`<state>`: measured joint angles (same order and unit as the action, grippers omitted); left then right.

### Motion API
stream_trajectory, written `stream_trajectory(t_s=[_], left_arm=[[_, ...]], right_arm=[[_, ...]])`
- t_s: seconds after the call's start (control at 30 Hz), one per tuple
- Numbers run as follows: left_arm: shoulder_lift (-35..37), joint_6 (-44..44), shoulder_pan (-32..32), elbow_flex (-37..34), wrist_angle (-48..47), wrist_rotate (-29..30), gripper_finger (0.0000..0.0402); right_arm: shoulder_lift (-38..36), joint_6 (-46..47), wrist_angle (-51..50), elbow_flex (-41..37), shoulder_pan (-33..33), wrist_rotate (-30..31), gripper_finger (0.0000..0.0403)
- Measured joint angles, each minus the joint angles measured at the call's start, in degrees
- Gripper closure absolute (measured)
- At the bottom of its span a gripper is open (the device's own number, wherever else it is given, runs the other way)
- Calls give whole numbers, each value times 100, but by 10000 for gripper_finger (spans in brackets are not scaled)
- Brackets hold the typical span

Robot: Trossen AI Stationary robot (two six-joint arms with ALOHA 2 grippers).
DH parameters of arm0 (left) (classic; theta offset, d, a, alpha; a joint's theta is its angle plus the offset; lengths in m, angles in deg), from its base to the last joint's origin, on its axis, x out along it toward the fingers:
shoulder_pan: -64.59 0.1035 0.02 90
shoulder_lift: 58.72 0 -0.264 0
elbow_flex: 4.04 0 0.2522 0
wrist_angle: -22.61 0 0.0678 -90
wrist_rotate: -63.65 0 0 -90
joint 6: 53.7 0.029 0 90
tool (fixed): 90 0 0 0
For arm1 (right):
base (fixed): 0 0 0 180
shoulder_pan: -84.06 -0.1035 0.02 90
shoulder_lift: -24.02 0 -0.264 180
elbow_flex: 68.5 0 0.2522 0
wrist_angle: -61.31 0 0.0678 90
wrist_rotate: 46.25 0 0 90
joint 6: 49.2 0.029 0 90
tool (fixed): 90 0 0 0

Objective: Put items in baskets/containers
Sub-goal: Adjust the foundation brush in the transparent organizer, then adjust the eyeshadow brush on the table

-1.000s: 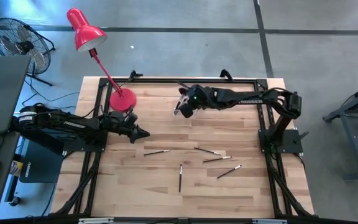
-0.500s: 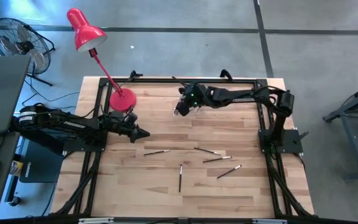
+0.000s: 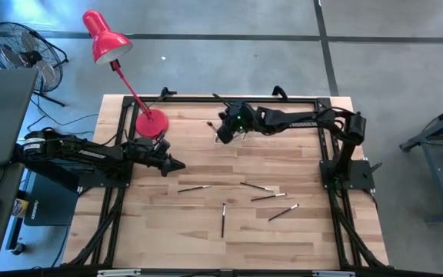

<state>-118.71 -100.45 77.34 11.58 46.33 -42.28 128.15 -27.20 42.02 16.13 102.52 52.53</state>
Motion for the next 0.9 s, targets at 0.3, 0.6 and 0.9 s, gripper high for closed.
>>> stream_trajectory(t_s=[0.3, 0.6, 0.9], left_arm=[[0, 43, 0, 1, 7, 64, 346], [0, 105, 0, 1, 60, 601, 346], [0, 417, 0, 255, 346, 770, 346]], right_arm=[[-686, -142, -840, -2, -55, 183, 403], [-1707, 669, -2144, -330, -517, 243, 403], [-3186, 2591, -2006, -2039, -1500, 855, 403]])
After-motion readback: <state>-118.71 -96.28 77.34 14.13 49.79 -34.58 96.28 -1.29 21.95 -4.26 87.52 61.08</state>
